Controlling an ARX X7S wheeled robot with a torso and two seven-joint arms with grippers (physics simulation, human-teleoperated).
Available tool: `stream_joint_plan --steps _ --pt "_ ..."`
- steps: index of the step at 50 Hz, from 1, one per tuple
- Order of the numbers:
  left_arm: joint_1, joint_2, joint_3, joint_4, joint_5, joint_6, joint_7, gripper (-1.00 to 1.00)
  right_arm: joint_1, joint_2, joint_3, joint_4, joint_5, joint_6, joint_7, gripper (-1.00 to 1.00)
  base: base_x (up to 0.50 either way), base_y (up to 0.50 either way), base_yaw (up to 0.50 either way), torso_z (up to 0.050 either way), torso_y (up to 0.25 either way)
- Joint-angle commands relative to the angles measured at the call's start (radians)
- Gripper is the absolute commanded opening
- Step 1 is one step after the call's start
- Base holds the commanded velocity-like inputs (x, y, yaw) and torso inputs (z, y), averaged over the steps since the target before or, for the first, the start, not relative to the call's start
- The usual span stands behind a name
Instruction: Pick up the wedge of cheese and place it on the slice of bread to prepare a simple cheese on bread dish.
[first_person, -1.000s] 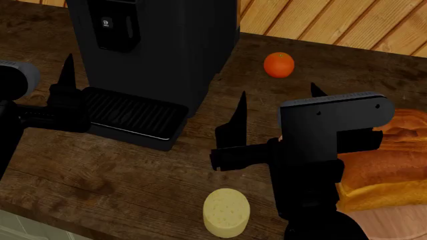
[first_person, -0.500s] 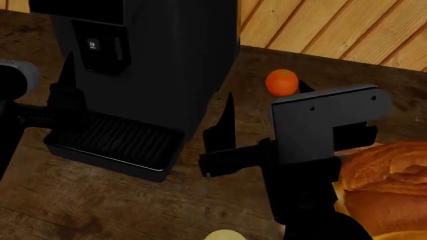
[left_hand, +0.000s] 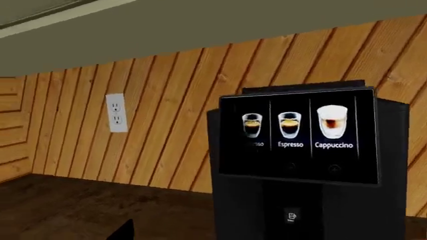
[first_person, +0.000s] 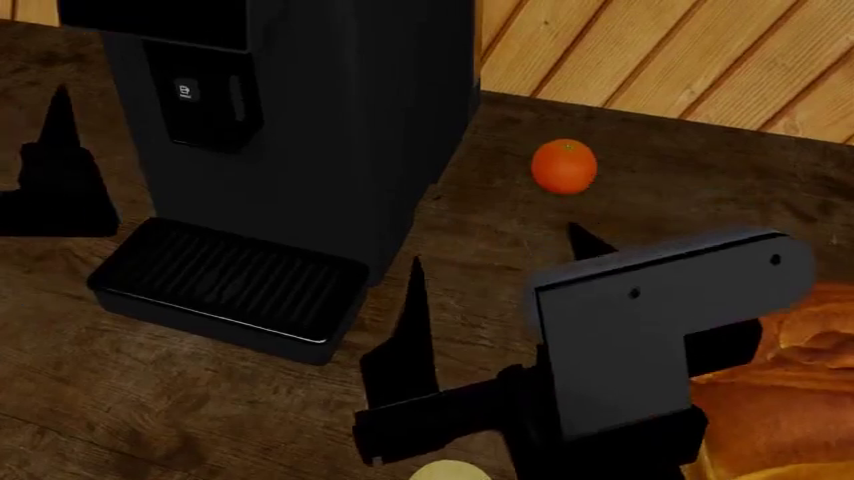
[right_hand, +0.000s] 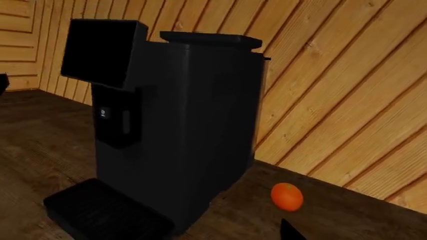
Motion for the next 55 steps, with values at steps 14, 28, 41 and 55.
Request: stream_joint_plan --steps 14,28,41,55 --pt "0.168 -0.252 -0.413 0.006 0.174 0.098 -0.078 1.00 0.042 0.060 0.012 0.013 0.390 -0.004 0.259 1.00 0.00 0.00 0.00 0.000 0.000" --pt "0.174 -0.270 -0.363 -0.005 0.185 0.110 -0.081 1.00 0.128 0.262 -0.230 0.112 0.868 -0.187 0.642 1.00 0.00 0.00 0.00 0.000 0.000" --pt "0.162 -0.274 -0.354 -0.012 0.178 0.096 -0.077 1.00 0.220 0.361 -0.407 0.180 1.038 -0.275 0.774 1.00 0.00 0.00 0.00 0.000 0.000" --pt "0.166 -0.275 -0.356 -0.002 0.181 0.085 -0.084 1.00 0.234 0.408 -0.501 0.199 1.101 -0.322 0.802 1.00 0.00 0.00 0.00 0.000 0.000"
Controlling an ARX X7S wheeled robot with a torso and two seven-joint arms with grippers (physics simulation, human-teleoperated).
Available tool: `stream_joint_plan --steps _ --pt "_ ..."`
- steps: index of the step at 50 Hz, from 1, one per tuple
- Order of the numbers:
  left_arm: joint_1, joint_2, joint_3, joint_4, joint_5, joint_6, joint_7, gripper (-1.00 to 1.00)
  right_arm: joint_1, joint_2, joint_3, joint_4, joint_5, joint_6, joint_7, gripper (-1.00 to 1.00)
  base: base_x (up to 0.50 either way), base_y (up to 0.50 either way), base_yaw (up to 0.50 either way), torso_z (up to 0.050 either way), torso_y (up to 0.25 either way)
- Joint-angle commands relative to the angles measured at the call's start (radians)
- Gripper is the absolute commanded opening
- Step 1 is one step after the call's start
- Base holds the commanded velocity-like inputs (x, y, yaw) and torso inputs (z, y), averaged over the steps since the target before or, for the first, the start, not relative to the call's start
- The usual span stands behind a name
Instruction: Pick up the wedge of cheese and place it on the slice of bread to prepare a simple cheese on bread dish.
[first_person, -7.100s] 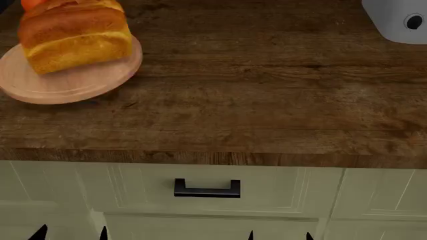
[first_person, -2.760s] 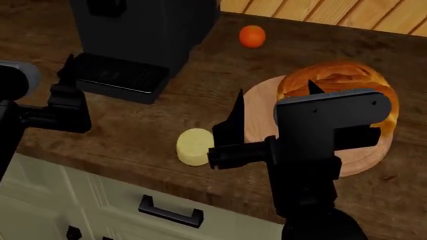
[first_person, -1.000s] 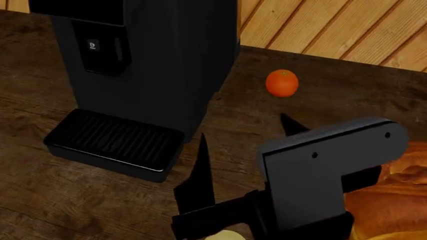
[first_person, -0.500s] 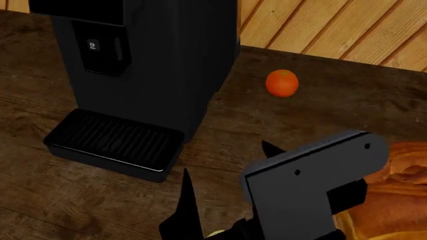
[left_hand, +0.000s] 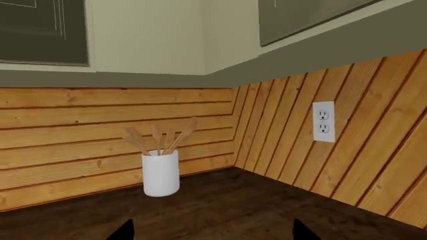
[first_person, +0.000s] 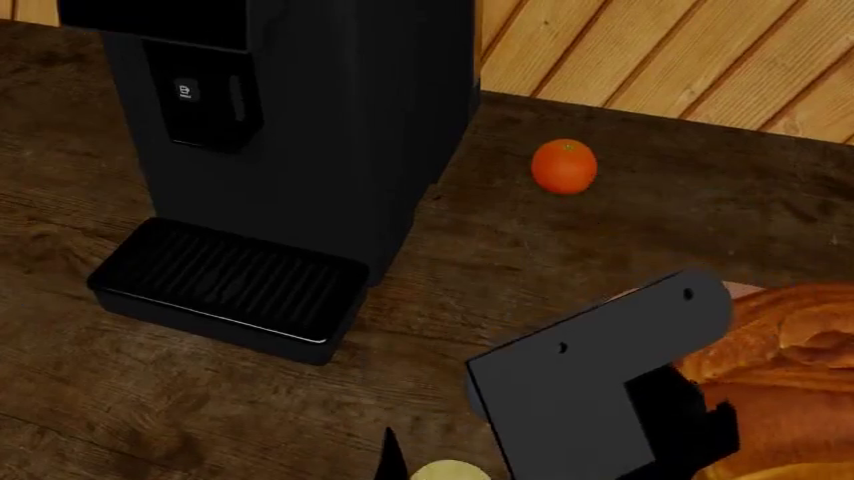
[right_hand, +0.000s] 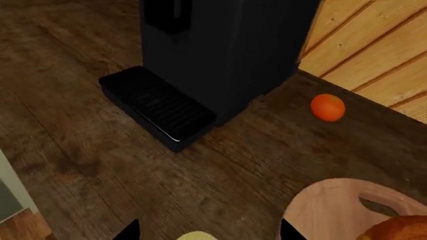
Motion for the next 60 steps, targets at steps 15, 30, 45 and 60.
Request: stream_joint_plan --steps 15,30,45,60 --pt "0.006 -0.004 -0.002 0.008 -0.002 -0.001 -0.002 1.00 -0.045 0.071 -0.109 0.059 0.073 -0.053 -0.026 1.00 0.00 0.00 0.00 0.000 0.000" --pt "0.005 -0.005 -0.003 0.006 -0.007 -0.004 0.001 1.00 -0.079 0.028 -0.128 0.117 -0.029 -0.007 -0.101 1.00 0.00 0.00 0.00 0.000 0.000" --pt "0.007 -0.007 -0.006 0.010 -0.012 -0.003 0.004 1.00 -0.127 -0.008 -0.144 0.159 -0.164 0.045 -0.174 1.00 0.00 0.00 0.00 0.000 0.000" --pt "0.010 -0.008 -0.008 0.016 -0.014 -0.001 0.004 1.00 -0.148 -0.038 -0.139 0.211 -0.293 0.079 -0.275 1.00 0.00 0.00 0.00 0.000 0.000"
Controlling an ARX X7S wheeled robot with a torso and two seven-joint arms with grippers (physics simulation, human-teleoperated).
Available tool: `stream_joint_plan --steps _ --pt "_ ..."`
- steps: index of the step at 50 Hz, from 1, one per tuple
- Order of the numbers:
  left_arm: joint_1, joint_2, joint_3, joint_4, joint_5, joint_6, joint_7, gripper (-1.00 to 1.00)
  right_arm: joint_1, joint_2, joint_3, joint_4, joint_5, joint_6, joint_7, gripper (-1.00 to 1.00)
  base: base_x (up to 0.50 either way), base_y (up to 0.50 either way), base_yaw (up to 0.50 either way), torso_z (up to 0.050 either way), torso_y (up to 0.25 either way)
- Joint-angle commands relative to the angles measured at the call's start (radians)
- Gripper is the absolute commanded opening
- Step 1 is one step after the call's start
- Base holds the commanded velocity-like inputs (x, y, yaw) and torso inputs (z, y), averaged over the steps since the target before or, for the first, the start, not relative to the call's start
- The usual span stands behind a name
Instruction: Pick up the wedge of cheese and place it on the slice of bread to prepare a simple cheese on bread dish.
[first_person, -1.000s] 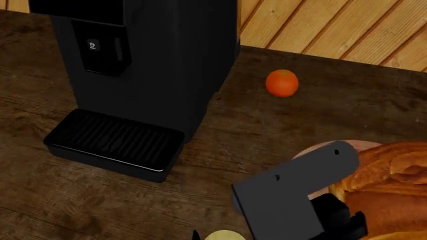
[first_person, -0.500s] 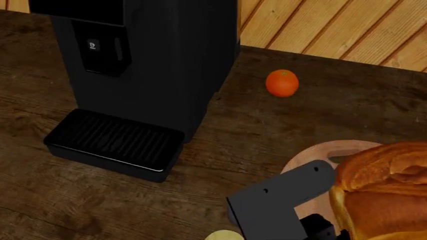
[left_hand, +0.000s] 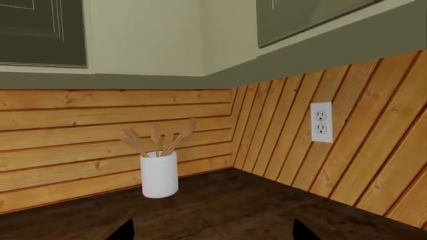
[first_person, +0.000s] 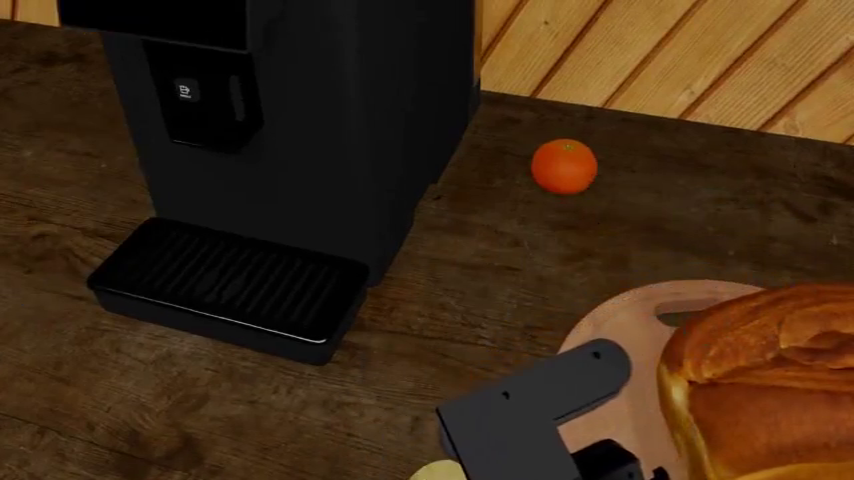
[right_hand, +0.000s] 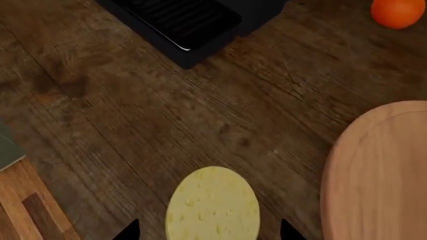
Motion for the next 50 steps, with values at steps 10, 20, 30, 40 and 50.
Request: stream_joint_plan --steps 10,20,30,40,50 --pt "0.005 -0.002 -0.003 0.005 -0.004 0.006 0.002 1.00 -0.021 -0.030 -0.012 0.079 -0.155 0.044 -0.122 1.00 0.00 0.00 0.00 0.000 0.000" --pt "0.002 -0.003 -0.001 0.004 -0.006 0.004 0.002 1.00 -0.030 -0.042 -0.025 0.110 -0.191 0.045 -0.161 1.00 0.00 0.00 0.00 0.000 0.000" --pt "0.006 -0.003 -0.004 0.007 -0.007 0.013 0.001 1.00 -0.040 -0.042 -0.037 0.105 -0.194 0.038 -0.165 1.00 0.00 0.00 0.00 0.000 0.000" --pt "0.010 -0.001 -0.004 0.007 -0.007 0.021 0.000 1.00 -0.053 -0.044 -0.046 0.112 -0.225 0.035 -0.193 1.00 0.00 0.00 0.00 0.000 0.000" --pt "0.008 -0.003 -0.003 0.009 -0.008 0.016 -0.001 1.00 -0.069 -0.046 -0.052 0.121 -0.266 0.029 -0.232 1.00 0.00 0.00 0.00 0.000 0.000"
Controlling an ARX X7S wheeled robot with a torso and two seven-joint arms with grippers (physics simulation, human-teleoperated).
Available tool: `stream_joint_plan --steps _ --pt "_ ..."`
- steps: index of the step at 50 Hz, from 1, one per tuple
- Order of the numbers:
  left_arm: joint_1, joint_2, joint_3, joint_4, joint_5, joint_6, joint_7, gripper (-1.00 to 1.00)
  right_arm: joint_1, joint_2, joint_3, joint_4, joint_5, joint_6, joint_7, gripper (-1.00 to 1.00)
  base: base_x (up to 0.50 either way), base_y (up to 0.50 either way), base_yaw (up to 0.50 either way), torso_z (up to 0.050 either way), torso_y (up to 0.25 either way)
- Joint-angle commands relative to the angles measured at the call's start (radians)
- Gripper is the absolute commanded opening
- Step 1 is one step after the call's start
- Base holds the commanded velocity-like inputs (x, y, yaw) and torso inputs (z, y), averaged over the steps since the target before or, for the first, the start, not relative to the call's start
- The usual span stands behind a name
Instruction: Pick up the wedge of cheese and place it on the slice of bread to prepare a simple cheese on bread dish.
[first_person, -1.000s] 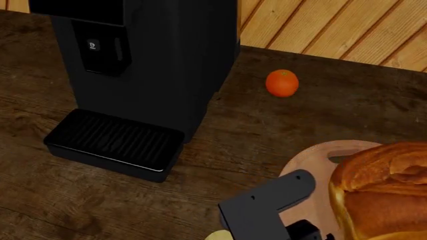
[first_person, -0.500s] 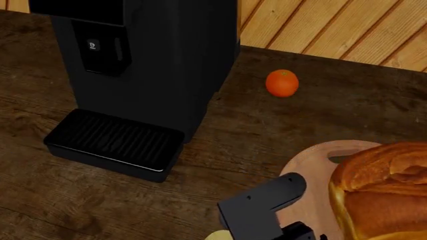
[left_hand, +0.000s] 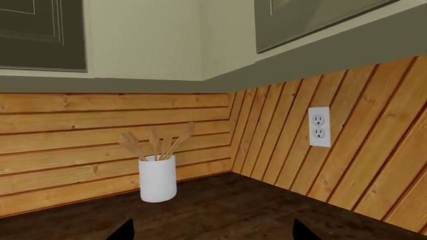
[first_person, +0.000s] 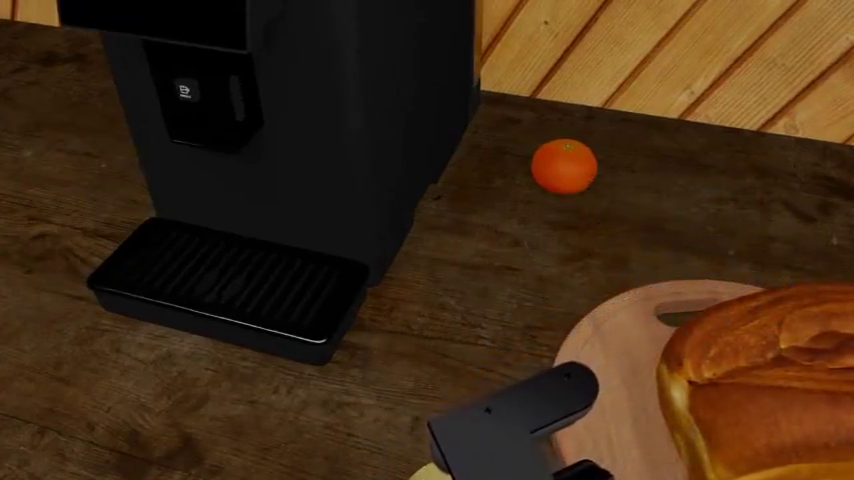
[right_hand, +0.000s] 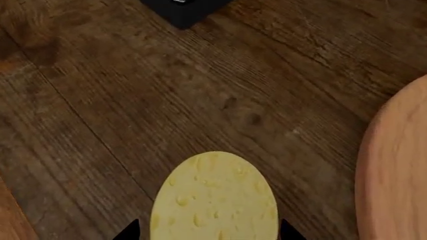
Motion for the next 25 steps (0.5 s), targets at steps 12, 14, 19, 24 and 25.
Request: stream_joint_plan --steps 12,14,19,24,25 --pt "-0.002 -0.003 0.001 0.003 -0.004 -0.003 0.000 1.00 -0.035 0.008 -0.013 0.021 -0.079 -0.013 -0.073 1.00 0.00 0.00 0.00 0.000 0.000" --pt "-0.003 -0.003 0.002 0.003 -0.005 -0.002 0.000 1.00 -0.036 0.006 -0.017 0.022 -0.079 -0.013 -0.073 1.00 0.00 0.00 0.00 0.000 0.000" --pt "-0.001 -0.004 0.001 0.004 -0.004 0.002 -0.001 1.00 -0.027 0.003 -0.023 0.017 -0.081 -0.015 -0.063 -1.00 0.00 0.00 0.00 0.000 0.000" --pt "-0.002 -0.004 0.001 0.006 -0.005 0.001 -0.002 1.00 0.011 0.012 -0.020 -0.016 -0.039 -0.016 -0.003 -1.00 0.00 0.00 0.00 0.000 0.000" --pt "-0.001 -0.004 0.001 0.005 -0.006 0.003 -0.001 1.00 0.030 0.021 -0.014 -0.032 -0.005 -0.022 0.028 -1.00 0.00 0.00 0.00 0.000 0.000"
